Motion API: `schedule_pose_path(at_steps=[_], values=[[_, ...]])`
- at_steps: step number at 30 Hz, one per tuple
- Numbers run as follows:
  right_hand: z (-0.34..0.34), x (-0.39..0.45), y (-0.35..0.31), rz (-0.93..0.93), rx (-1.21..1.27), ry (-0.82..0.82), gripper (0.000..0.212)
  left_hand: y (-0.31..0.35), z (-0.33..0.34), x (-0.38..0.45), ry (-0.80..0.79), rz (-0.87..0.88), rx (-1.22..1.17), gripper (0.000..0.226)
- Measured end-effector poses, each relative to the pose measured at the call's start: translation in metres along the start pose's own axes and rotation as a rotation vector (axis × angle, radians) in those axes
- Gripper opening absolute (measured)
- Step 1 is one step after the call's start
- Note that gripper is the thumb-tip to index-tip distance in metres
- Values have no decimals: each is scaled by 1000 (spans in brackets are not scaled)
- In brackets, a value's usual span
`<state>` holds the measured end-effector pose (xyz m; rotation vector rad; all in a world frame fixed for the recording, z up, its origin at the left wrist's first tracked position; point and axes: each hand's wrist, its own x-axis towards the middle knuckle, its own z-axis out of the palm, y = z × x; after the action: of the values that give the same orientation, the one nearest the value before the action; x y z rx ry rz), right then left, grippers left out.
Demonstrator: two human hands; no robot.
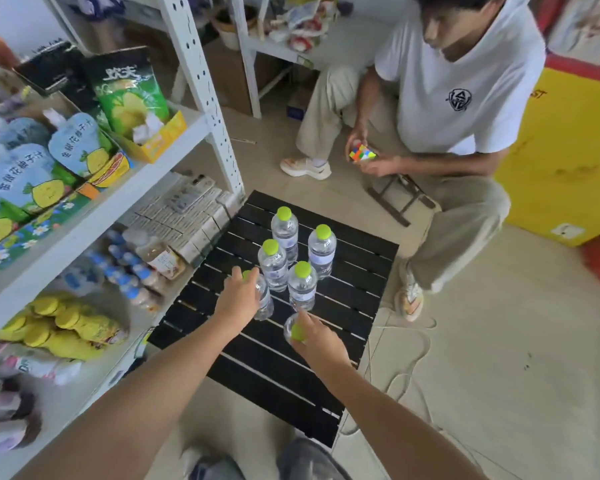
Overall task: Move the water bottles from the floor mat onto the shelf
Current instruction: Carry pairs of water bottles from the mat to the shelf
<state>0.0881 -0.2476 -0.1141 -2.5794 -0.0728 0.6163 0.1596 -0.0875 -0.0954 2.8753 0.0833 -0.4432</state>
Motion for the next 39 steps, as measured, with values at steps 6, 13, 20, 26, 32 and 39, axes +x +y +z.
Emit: schedule_pose_path(at_steps=[6,13,20,26,32,39], values=[[0,-5,-22,-42,121,100,36,-17,4,-17,-115,121,-61,28],[-36,-21,-119,-270,51,334,32,-73,-53,-64,83,134,-276,22],[-76,-70,-294,-692,126,463,33,-171,-187,-160,595,-7,-424,31],[-73,-88,-459,-967,252,272,31,-283,-296,-236,829,-167,-284,28],[-19,-79,-598,-1067,192,23,27,-397,-334,-274,875,-438,-248,29],[71,-70,-662,-1002,206,-128,28,-491,-341,-274,627,-587,-182,36]])
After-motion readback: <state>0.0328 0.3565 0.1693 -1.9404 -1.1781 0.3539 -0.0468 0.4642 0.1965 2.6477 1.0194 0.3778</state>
